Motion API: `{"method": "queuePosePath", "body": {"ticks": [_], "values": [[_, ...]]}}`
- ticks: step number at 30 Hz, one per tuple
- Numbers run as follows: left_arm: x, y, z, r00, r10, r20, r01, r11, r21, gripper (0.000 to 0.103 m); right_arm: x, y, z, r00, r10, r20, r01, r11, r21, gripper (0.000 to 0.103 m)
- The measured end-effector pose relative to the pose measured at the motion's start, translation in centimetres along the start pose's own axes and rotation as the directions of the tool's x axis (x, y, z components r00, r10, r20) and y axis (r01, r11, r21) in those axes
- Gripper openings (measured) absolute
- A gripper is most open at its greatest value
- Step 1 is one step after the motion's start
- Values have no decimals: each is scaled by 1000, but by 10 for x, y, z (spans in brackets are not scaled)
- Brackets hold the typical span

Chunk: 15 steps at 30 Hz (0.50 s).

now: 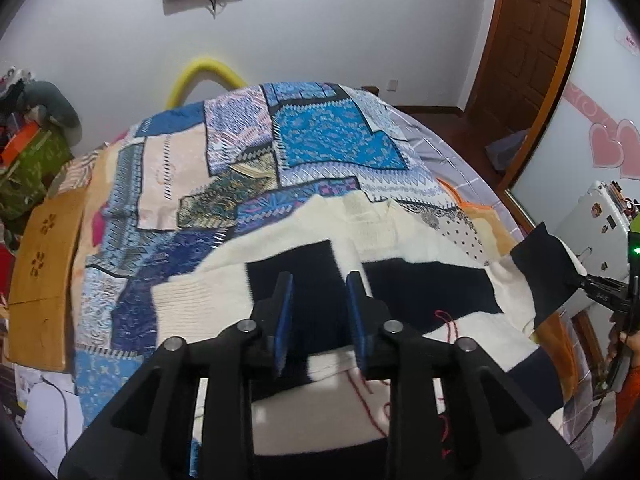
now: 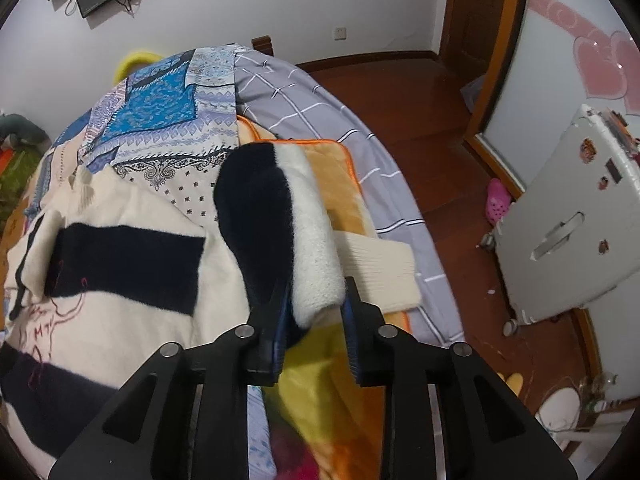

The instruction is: Fold small clothes

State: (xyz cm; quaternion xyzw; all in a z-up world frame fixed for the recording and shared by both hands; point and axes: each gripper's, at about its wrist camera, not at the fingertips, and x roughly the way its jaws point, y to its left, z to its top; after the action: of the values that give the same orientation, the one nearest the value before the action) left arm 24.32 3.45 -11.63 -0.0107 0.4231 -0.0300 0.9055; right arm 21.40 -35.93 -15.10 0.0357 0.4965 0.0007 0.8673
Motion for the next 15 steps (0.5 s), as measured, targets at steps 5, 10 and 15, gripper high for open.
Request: {"method": "queuePosePath", "body": {"ticks": [5,10,15], "values": [[-18,13,-2,999,34,29,-34,999,-10,32,-29,3,1,998,-13,66,15,1000,-28,24],[-41,35,-5,994,80,77,-78,996,-33,48,-63,27,11,987,34,155,-22,997,-76,34],[-57,62,-12,987,126,95,-121,991,-60,51,-90,74,20,967,119,227,-77,979,-187,40]]}}
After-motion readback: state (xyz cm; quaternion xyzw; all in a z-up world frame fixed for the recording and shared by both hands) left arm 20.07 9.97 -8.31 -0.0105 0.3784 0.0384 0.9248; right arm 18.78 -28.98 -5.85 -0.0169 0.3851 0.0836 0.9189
